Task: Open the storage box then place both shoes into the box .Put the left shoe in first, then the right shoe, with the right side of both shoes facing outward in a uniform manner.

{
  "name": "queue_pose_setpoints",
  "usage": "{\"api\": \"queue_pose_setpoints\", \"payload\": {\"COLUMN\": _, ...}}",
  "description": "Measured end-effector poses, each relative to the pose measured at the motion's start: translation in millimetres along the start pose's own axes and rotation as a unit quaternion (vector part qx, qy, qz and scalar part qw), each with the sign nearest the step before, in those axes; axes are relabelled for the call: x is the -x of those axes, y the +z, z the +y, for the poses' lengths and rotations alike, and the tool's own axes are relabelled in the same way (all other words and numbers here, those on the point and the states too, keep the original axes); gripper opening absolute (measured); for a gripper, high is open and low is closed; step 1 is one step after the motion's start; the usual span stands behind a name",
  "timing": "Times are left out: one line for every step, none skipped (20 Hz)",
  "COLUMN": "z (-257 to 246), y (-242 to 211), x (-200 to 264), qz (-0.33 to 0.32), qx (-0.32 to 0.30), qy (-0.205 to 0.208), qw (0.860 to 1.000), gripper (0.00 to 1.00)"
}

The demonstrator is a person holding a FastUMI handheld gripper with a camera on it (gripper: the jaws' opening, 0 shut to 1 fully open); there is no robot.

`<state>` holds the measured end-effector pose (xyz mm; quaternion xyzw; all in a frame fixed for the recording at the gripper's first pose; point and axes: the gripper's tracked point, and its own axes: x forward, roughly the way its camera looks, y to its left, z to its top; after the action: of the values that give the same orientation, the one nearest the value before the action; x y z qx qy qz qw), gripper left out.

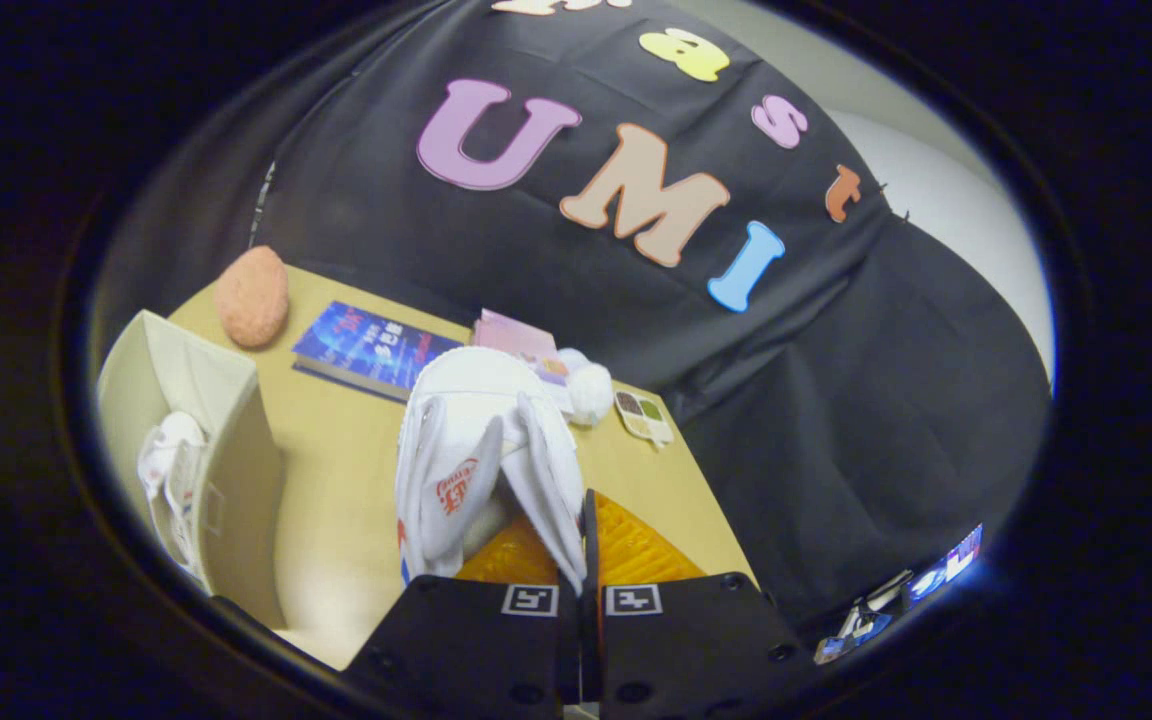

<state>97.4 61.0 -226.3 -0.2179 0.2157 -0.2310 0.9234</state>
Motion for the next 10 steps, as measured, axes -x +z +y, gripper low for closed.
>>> {"api": "queue_pose_setpoints", "payload": {"z": 14, "y": 13, "x": 11, "qz": -0.008, "qx": -0.004, "qy": 0.009, "qw": 1.000, "gripper": 0.03}}
{"api": "queue_pose_setpoints", "payload": {"z": 27, "y": 25, "x": 26, "qz": -0.014, "qx": -0.009, "qy": 0.021, "qw": 1.000, "gripper": 0.03}}
{"api": "queue_pose_setpoints", "payload": {"z": 43, "y": 35, "x": 38, "qz": -0.020, "qx": -0.015, "qy": 0.033, "qw": 0.999, "gripper": 0.03}}
{"api": "queue_pose_setpoints", "payload": {"z": 59, "y": 41, "x": 45, "qz": -0.023, "qx": -0.020, "qy": 0.046, "qw": 0.998, "gripper": 0.03}}
{"api": "queue_pose_setpoints", "payload": {"z": 76, "y": 47, "x": 52, "qz": -0.024, "qx": -0.025, "qy": 0.061, "qw": 0.998, "gripper": 0.03}}
{"api": "queue_pose_setpoints", "payload": {"z": 93, "y": 50, "x": 59, "qz": -0.025, "qx": -0.034, "qy": 0.076, "qw": 0.996, "gripper": 0.03}}
{"api": "queue_pose_setpoints", "payload": {"z": 110, "y": 54, "x": 66, "qz": -0.025, "qx": -0.044, "qy": 0.091, "qw": 0.995, "gripper": 0.03}}
{"api": "queue_pose_setpoints", "payload": {"z": 127, "y": 58, "x": 72, "qz": -0.024, "qx": -0.054, "qy": 0.109, "qw": 0.992, "gripper": 0.03}}
{"api": "queue_pose_setpoints", "payload": {"z": 143, "y": 59, "x": 78, "qz": -0.019, "qx": -0.064, "qy": 0.126, "qw": 0.990, "gripper": 0.03}}
{"api": "queue_pose_setpoints", "payload": {"z": 159, "y": 57, "x": 82, "qz": -0.014, "qx": -0.072, "qy": 0.141, "qw": 0.987, "gripper": 0.03}}
